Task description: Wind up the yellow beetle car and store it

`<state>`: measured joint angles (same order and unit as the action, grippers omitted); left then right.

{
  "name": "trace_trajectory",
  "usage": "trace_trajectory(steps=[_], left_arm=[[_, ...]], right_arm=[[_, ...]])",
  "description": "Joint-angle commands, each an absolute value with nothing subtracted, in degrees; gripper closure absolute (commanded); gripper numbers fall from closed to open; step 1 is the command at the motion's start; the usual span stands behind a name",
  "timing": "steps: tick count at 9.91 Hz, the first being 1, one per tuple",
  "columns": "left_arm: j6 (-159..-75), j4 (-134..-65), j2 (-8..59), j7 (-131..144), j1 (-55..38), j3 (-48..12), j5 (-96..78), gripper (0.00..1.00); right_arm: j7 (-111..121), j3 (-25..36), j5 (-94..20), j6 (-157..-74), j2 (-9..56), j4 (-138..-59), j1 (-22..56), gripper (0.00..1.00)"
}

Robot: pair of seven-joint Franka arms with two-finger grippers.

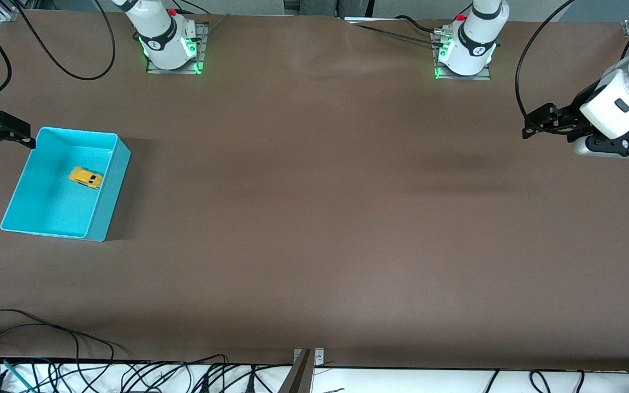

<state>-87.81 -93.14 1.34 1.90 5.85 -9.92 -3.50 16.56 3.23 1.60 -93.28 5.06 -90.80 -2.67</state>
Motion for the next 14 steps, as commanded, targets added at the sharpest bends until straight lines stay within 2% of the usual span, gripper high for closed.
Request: trace_trajectory(steps=[1, 3, 7, 14], left_arm=[[-86.48, -91.14, 2.20, 2.64, 5.80, -10.20, -2.02, 0.00], [-86.40, -91.14, 2.28, 2.64, 5.80, -10.20, -2.02, 0.00], [-86.40, -91.14, 2.20, 2.64, 5.71, -10.37, -2.02, 0.00], [-86.40, -91.14, 2.20, 2.55, 5.71, -10.46, -2.11, 0.00]], right_arm=[[12.66, 1.76, 2.46, -91.32, 5.71, -89.03, -2.99, 0.00], [10.65, 1.76, 2.11, -89.57, 5.36, -89.03, -3.08, 0.00], [5.63, 0.88, 2.55, -89.65, 0.62, -92.98, -2.02, 0.00], [0.98, -0.08, -0.09, -89.48, 2.20, -91.93, -0.36, 0.00]])
